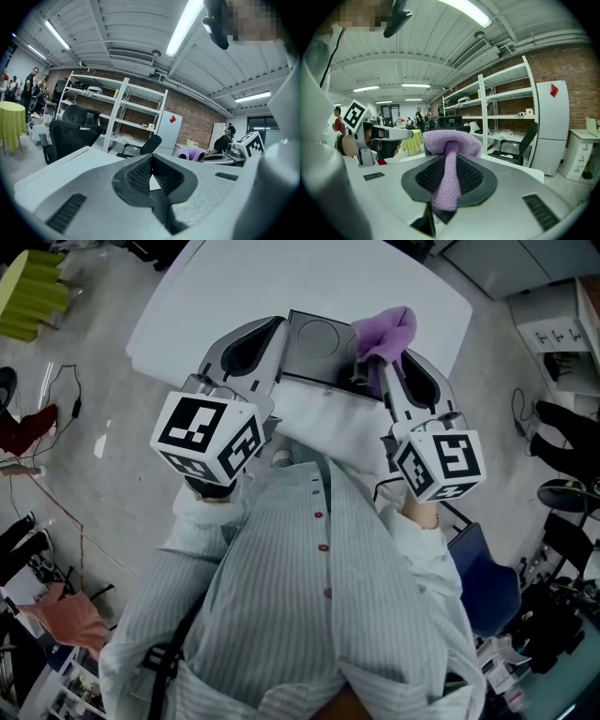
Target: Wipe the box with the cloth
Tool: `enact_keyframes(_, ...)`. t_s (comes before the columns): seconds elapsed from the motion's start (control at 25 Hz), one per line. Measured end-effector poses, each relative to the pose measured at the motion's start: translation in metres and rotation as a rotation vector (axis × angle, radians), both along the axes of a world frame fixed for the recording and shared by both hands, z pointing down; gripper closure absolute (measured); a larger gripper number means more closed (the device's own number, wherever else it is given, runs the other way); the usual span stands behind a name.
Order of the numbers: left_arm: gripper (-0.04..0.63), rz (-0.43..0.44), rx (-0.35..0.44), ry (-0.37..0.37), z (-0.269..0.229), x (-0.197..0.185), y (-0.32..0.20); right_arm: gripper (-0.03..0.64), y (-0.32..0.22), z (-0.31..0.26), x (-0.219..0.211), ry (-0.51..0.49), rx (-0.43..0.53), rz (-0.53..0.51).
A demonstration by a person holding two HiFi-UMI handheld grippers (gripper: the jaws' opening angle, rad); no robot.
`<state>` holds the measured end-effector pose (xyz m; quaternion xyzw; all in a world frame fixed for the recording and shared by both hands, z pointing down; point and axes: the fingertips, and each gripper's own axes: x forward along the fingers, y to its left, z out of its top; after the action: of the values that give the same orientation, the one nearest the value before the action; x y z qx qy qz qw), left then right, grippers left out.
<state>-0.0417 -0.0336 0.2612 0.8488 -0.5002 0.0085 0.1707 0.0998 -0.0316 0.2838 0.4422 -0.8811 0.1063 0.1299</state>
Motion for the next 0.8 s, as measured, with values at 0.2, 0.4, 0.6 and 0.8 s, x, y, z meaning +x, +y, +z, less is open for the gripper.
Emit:
enact_keyframes(0.2, 0.589, -0.008, -0.010, -0.014, 0.000, 0.011, -0.025, 0.545, -0.025, -0.002, 0.010, -0.008, -0.001, -0.011)
enact_keyframes(0.4, 0.589, -0.004, -0.029, -0.025, 0.008, 0.010, -0.039, 0.545, -0.035, 0.004, 0.007, -0.013, -0.013, -0.020)
enact_keyframes(0.6, 0.589, 0.015, -0.046, -0.034, 0.012, 0.007, -0.054, 0.545, -0.047, 0.007, 0.005, -0.018, -0.024, 0.000)
enact_keyframes(0.8, 0.589, 0.055, -0.057, -0.054, 0.016, 0.008, -0.069, 0.545, -0.057, 0.007, 0.003, -0.014, -0.026, 0.026)
